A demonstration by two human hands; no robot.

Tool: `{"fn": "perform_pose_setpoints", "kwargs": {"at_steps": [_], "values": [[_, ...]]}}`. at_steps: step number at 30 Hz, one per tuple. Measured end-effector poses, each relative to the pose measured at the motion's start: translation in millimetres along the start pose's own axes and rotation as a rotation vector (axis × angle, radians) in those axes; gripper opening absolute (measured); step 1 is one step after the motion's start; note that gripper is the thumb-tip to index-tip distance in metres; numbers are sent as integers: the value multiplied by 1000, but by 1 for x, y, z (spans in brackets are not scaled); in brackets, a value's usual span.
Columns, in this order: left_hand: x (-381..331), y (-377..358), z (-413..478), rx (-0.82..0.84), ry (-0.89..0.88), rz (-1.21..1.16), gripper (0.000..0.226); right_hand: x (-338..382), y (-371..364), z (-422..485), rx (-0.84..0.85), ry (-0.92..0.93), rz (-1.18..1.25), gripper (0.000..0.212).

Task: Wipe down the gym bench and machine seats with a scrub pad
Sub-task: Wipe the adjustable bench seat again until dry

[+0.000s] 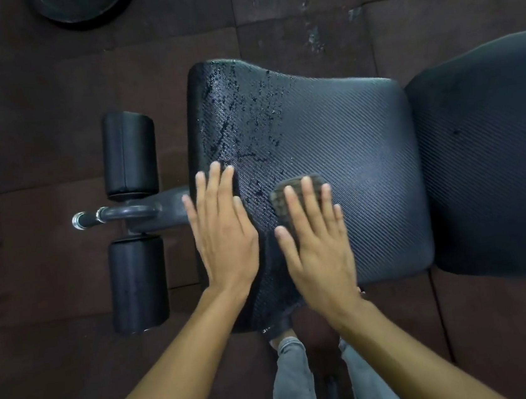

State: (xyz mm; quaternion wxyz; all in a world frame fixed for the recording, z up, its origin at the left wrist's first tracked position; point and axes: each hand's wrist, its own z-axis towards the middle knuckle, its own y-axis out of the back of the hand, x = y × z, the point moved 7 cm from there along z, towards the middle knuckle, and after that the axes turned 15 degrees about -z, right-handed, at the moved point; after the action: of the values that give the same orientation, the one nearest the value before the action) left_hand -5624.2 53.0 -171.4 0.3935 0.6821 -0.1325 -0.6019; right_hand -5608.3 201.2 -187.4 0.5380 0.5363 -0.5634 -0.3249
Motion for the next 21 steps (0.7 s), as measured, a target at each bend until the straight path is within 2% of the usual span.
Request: {"fn": "perform_pose_setpoints", "kwargs": {"at_steps": [3,5,7,9,13,17,21], "values": [[-9,9,-17,-120,101,-89,44,-8,15,1,68,-41,478,51],[-36,-3,-29,-60,25,-58,43,-46,36,8,-35,-179,616,46],[-65,-32,-43,70,-80,89,47,-82,51,16,-107,-280,549,44],[-78,-62,-54,155,-91,201,56,-100,54,23,-86,-303,477,43],[-68,-87,-56,141,13,323,65,-98,44,32,-36,-222,377,46],[-61,-86,-61,140,-16,327,60,-91,27,34,4,-196,223,50],[-39,-61,-83,188,-43,379,60,-92,15,31,-38,-185,62,53]]}}
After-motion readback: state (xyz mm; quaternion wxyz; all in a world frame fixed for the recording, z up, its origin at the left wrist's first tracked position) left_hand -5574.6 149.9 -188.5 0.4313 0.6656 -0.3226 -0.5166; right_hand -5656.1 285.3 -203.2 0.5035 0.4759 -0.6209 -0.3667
